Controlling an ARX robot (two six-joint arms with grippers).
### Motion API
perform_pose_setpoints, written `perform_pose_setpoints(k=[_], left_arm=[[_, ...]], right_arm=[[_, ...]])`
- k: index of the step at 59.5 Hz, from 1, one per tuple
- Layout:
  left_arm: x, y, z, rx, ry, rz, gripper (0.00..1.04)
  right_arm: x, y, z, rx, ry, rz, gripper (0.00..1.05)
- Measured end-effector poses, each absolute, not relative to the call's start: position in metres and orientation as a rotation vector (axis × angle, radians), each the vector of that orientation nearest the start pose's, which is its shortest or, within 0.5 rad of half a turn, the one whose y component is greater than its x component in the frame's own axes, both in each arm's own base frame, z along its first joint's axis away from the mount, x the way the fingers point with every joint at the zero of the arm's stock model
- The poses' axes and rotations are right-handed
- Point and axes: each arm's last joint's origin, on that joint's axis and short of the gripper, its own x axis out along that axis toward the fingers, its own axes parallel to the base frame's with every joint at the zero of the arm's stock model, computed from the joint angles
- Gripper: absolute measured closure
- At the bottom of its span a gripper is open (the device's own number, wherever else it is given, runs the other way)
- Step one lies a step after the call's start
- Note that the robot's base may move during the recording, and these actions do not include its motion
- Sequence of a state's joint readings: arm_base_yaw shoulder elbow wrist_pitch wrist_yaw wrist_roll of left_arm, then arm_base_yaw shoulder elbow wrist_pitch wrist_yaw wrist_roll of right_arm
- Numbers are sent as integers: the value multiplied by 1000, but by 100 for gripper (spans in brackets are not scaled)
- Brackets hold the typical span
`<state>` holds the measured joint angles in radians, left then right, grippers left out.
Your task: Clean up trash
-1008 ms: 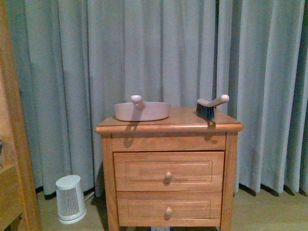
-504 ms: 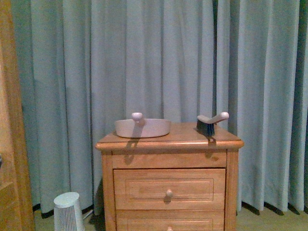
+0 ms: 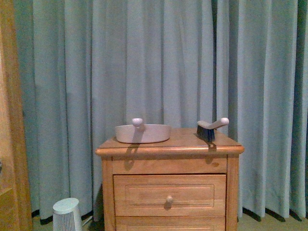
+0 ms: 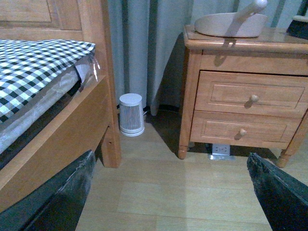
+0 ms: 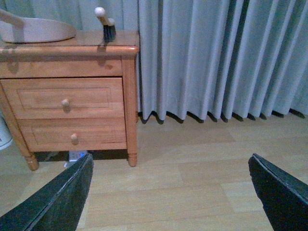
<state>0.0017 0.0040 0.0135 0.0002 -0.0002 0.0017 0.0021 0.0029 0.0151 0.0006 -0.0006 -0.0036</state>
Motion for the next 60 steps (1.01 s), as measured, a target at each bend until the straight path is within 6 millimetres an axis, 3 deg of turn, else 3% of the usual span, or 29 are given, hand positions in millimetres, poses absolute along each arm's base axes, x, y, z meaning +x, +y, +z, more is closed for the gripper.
perform_pose_setpoints(k=[60], left_arm=[[97, 0, 168, 2, -10, 2, 8]], right_arm=[[97, 0, 168, -4, -13, 3, 7]])
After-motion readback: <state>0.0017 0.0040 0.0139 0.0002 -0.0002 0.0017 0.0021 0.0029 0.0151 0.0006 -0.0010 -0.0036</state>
